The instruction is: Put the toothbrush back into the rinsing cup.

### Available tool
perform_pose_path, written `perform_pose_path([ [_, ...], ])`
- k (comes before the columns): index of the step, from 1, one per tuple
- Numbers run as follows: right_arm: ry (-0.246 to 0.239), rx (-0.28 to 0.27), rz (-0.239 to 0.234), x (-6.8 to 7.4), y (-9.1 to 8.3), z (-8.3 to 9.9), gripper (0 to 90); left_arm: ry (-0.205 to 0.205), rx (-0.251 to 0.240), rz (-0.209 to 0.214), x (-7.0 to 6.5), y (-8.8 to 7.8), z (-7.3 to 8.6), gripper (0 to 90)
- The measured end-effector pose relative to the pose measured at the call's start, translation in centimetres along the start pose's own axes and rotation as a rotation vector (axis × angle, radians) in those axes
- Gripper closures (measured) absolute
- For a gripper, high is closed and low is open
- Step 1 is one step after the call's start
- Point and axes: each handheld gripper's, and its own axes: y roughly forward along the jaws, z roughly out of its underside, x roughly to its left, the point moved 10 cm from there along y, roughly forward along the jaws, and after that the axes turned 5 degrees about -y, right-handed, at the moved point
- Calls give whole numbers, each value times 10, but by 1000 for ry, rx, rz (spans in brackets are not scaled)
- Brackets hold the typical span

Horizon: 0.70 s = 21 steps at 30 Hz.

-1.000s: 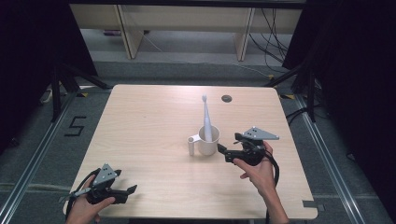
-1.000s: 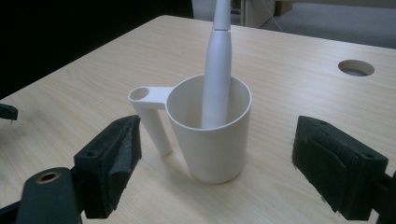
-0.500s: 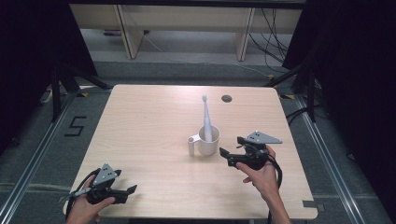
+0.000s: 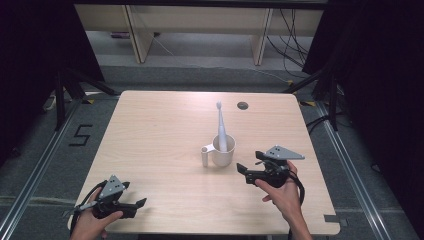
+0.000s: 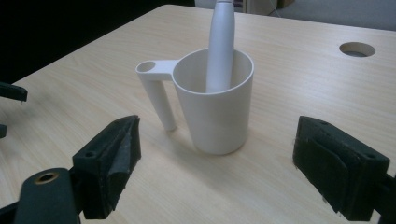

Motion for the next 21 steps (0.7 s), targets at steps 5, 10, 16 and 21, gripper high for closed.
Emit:
perform_pose_path([
  [5,18,6,-2,1,-7,5,162,2,1,2,0,0,0,147],
  [10,26,-5,1,1,-12,9,162,0,-5,-1,0,0,0,147],
  [16,12,4,5,-2,-18,17,162,0,1,0,0,0,0,147],
  [21,37,7,-4,3,-21,22,162,-2,-7,-1,0,1,-1,147],
])
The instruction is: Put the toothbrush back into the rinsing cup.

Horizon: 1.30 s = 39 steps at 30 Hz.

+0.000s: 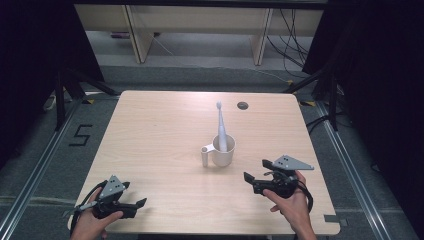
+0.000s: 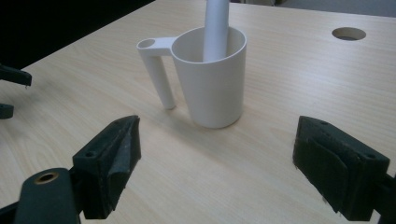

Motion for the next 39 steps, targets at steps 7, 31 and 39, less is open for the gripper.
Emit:
perform_pose_path([
  [7,-20,22,-10,3,-4,7,162,0,5,0,0,0,0,147],
  [31,-41,77,-54,23,-12,47,162,-3,6,-2,0,0,1,147],
  [39,-20,94,-69,33,-13,58,162,-2,2,-3,0,1,0,147],
])
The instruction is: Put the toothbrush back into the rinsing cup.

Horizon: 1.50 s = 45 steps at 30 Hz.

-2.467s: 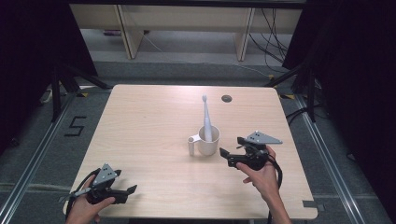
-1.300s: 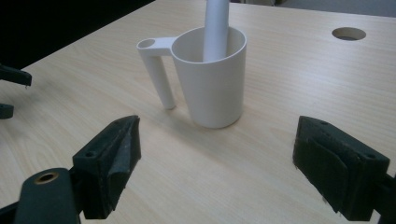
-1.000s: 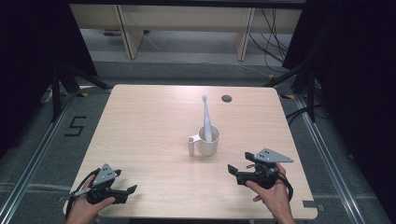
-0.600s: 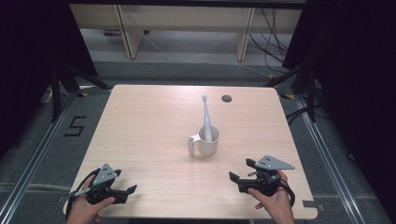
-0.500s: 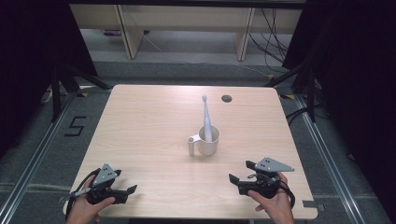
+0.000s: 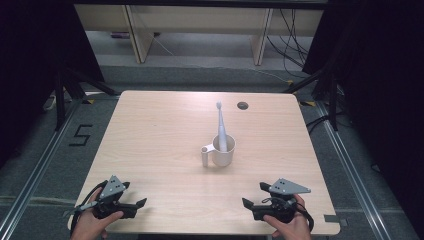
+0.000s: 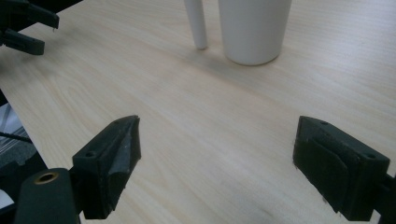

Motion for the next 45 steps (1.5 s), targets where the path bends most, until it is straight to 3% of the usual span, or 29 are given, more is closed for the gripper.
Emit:
perform_pose_path([
  [1,-26,4,1,-2,0,1,161,0,-1,0,0,0,0,147],
  [2,-5,17,0,0,-2,3,162,0,1,-1,0,0,0,147],
  [3,-34,2,7,-2,-2,3,161,0,-1,-1,0,0,0,147],
  [4,-9,18,4,0,-3,5,161,0,-1,-1,0,0,0,147],
  [6,-21,11,-2,1,-4,7,161,1,0,-1,0,0,0,147],
  [7,11,21,-13,5,-6,9,162,-1,0,-4,0,0,0,147],
  [8,-23,23,1,1,-6,10,162,-2,-3,-4,0,0,0,147],
  [9,12,29,-8,5,-7,12,162,0,0,-4,0,0,0,147],
  [10,-25,29,-6,3,-8,13,161,0,1,-4,0,0,0,148],
  [11,-1,36,-9,5,-9,15,162,-1,-3,-4,0,0,0,147],
  [13,-32,30,-2,3,-10,16,162,1,1,-2,0,0,0,147],
  [14,-10,46,-1,6,-11,18,162,1,1,-3,0,0,1,147],
  [15,-28,40,3,4,-10,19,162,1,3,-3,0,0,1,147],
  [16,8,57,-11,9,-13,22,162,-1,3,-3,0,0,1,147],
  [17,-32,49,-4,6,-13,22,162,0,1,-5,0,1,1,147],
  [18,-10,54,7,7,-13,24,162,1,3,-3,0,0,1,147],
  [19,-46,54,17,5,-14,25,162,0,2,-3,0,0,1,147],
  [20,-15,67,12,8,-14,27,162,1,1,-3,0,0,1,148],
  [22,-22,79,21,8,-17,29,162,2,3,-4,0,0,1,147],
  [23,-53,70,19,6,-16,29,162,-1,3,-3,0,0,1,147],
  [27,-45,98,29,8,-20,36,162,0,2,-5,0,0,1,147],
  [33,-96,117,43,8,-22,42,162,5,13,0,0,0,2,147],
  [35,-69,124,43,9,-24,44,162,7,14,1,0,0,2,147],
  [36,-96,118,52,7,-25,44,162,7,14,0,0,0,2,148],
  [37,-77,121,48,8,-25,44,162,7,14,0,0,0,2,147],
  [38,-93,117,46,7,-25,44,162,7,14,0,0,0,2,147],
  [45,-86,127,6,10,-24,46,162,11,9,3,-1,1,2,147],
])
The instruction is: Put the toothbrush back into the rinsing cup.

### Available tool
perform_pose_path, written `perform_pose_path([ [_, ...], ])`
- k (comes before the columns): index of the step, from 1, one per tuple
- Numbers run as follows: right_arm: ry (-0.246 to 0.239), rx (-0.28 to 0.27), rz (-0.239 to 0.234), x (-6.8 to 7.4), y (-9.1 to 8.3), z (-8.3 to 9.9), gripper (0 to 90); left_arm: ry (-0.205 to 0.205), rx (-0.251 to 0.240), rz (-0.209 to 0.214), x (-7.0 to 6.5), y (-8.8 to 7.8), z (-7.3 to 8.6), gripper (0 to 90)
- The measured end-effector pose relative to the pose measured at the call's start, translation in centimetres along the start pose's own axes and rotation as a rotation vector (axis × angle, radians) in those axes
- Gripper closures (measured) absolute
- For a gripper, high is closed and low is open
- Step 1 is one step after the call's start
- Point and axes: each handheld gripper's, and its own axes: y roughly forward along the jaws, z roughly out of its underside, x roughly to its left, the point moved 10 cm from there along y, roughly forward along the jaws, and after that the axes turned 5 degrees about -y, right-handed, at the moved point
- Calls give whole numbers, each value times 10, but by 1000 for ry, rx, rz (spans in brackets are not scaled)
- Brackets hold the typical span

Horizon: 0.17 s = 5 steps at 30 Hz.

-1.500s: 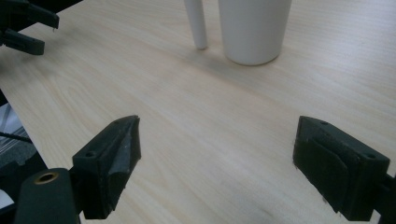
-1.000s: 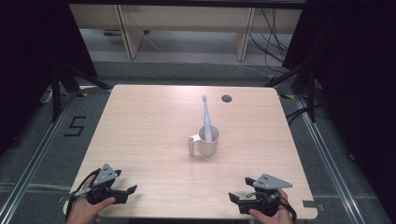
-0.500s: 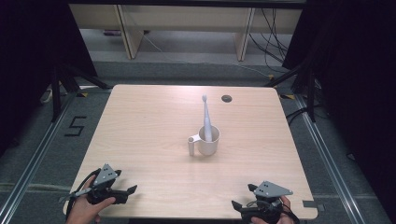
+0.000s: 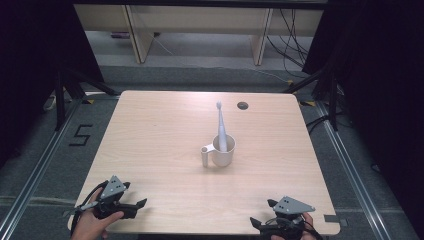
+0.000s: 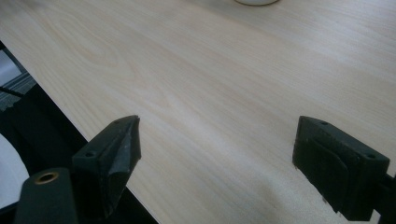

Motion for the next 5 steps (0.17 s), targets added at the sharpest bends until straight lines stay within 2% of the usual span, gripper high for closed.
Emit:
perform_pose_path([
  [3,-2,1,-9,1,1,0,162,-3,-5,0,0,1,0,147],
  [5,0,0,28,-1,0,0,162,-3,8,-2,0,0,1,147],
])
